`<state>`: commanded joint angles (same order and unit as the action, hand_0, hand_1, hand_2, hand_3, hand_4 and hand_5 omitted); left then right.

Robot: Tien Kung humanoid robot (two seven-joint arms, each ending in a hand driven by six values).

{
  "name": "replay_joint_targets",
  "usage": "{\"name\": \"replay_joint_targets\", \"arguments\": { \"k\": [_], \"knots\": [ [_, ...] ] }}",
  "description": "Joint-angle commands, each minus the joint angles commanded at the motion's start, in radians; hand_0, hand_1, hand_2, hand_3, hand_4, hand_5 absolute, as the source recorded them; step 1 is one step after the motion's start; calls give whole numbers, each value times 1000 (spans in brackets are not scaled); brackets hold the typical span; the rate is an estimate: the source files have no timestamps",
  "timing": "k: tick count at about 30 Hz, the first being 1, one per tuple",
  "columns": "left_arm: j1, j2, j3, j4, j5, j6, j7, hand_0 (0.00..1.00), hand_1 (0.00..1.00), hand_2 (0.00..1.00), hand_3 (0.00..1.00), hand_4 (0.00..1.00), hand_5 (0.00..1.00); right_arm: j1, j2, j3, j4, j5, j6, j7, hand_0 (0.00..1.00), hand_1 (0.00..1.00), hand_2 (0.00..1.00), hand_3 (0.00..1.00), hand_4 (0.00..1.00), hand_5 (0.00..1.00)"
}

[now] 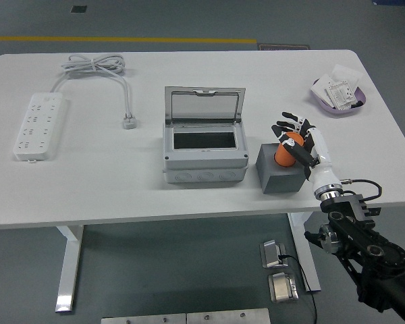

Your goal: Fetch the battery,place it into the box,close the lid of the box

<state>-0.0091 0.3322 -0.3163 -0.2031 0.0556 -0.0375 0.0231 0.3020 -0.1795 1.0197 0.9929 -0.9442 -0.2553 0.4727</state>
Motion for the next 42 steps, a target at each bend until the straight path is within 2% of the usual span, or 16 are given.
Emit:
{"name": "replay_joint_targets", "arguments": {
  "k": [16, 17, 22, 23, 28, 29, 34, 35, 40, 41, 42],
  "knots": [
    [-5, 0, 3, -1, 4, 1, 1, 620, 677, 607, 647, 720, 194, -6, -3, -28, 1, -5, -9, -8, 739, 696, 688, 780, 905, 402],
    [-5, 1, 4, -1, 4, 1, 0, 619, 677, 606, 646, 718, 192, -7, -3, -30, 2, -5, -10, -8, 740, 697, 689, 783, 884, 359],
    [-7, 2, 3, -2, 7, 1, 0, 619, 677, 606, 646, 718, 192, -7, -4, -36, 4, -14, -20, -13, 740, 697, 689, 783, 884, 359],
    [-8, 2, 3, -2, 7, 1, -1, 619, 677, 606, 646, 718, 188, -7, -4, -37, 4, -16, -23, -14, 741, 695, 687, 776, 818, 253],
    [-9, 4, 6, -2, 5, 2, -1, 619, 677, 606, 646, 718, 188, -8, -4, -44, 5, -24, -33, -19, 741, 695, 687, 776, 818, 253],
    [-9, 5, 7, -2, 5, 2, -1, 618, 677, 606, 646, 716, 186, -8, -4, -45, 5, -25, -34, -20, 705, 689, 680, 766, 794, 206],
    [-10, 6, 7, -3, 6, 3, -2, 618, 677, 606, 646, 716, 186, -9, -4, -49, 4, -21, -38, -23, 705, 689, 680, 766, 794, 206],
    [-10, 6, 8, -3, 5, 3, -2, 617, 676, 606, 647, 716, 173, -9, -4, -50, 4, -19, -40, -23, 677, 682, 678, 755, 677, 75],
    [-10, 7, 7, -3, 7, 3, -2, 617, 676, 606, 647, 716, 173, -10, -4, -52, 3, -8, -41, -24, 677, 682, 678, 755, 677, 75],
    [-10, 7, 5, -3, 8, 3, -2, 617, 676, 606, 647, 714, 166, -10, -5, -52, 3, -5, -40, -24, 611, 646, 655, 723, 472, 4],
    [-11, 8, 5, -3, 9, 3, -2, 617, 676, 606, 647, 714, 166, -10, -5, -53, 3, -2, -38, -24, 611, 646, 655, 723, 472, 4]
  ]
}}
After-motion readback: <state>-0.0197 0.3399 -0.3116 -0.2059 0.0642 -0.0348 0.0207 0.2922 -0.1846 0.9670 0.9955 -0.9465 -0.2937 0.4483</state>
